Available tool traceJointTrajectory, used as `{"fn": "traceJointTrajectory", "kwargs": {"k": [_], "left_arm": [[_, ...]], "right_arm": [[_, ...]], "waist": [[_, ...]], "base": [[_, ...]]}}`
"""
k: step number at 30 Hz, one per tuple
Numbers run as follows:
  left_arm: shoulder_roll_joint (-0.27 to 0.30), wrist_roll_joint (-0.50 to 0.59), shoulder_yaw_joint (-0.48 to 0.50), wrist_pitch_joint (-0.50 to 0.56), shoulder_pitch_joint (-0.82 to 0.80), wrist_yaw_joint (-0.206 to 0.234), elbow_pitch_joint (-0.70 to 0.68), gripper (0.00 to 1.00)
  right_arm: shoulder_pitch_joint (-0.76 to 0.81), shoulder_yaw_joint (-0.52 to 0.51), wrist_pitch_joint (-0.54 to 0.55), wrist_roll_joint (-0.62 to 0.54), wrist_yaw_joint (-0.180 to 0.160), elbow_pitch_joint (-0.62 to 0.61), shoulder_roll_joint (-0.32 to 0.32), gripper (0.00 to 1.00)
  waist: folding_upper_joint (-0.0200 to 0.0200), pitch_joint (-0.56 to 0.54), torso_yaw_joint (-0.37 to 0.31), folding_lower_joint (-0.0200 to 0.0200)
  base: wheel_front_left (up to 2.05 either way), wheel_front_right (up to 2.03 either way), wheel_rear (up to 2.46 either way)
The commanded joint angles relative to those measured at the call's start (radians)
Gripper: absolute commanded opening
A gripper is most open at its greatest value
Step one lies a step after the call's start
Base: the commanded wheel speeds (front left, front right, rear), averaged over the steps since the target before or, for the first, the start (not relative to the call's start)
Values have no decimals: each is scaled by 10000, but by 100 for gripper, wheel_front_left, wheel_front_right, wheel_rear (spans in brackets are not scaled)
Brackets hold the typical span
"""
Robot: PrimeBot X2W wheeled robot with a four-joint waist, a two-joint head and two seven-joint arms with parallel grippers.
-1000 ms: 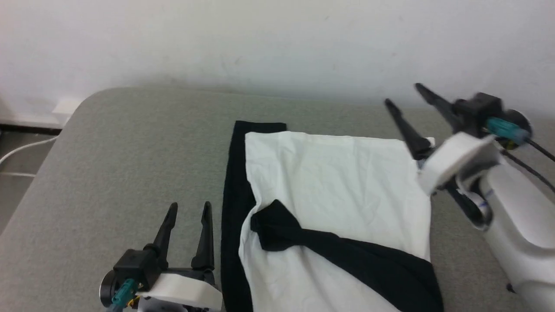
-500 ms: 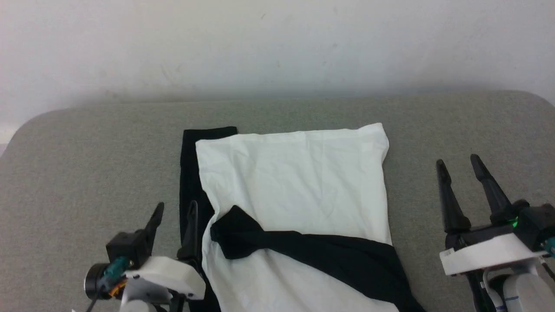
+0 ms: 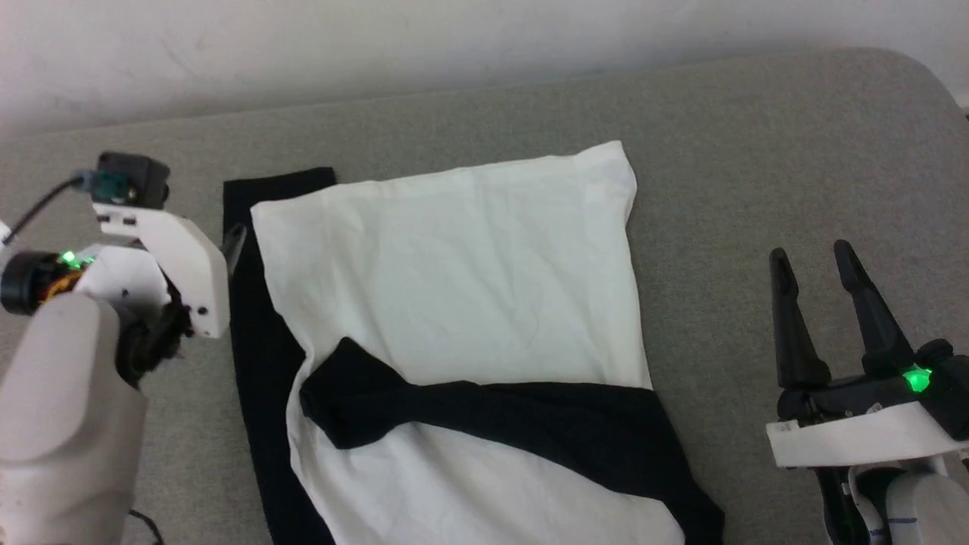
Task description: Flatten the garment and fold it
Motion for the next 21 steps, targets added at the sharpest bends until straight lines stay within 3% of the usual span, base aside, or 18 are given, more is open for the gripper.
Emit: {"fn": "traceJointTrajectory", "kwargs": {"k": [1,9,15,20,21], "left_arm": [[296,-204,-123,536,-480,-82,312,100],[1224,-1089,-404,3092,-1671,-121,1217,100],[1674,-868,-505,3629,-1662,94,1613,100],[1617,-1092,-491,3928,-1404,151,1814,100],[1561,-1213,-502,4021,-1354,126,1826,39]], "right_arm": [[-193,17,11,86,-9,-89,40,100],[-473,211,-114,191,-9,-24,151,100],[-518,221,-232,199,-9,69,219,100],[-465,195,-267,122,-9,137,249,100],[-454,183,-265,83,-9,147,250,100]], "waist": [[0,886,-748,-2],[0,1482,-1298,-2],[0,1680,-1422,-2],[0,1675,-1322,-2],[0,1664,-1281,-2]], "base": [[0,0,0],[0,0,0],[0,0,0],[0,0,0],[0,0,0]]}}
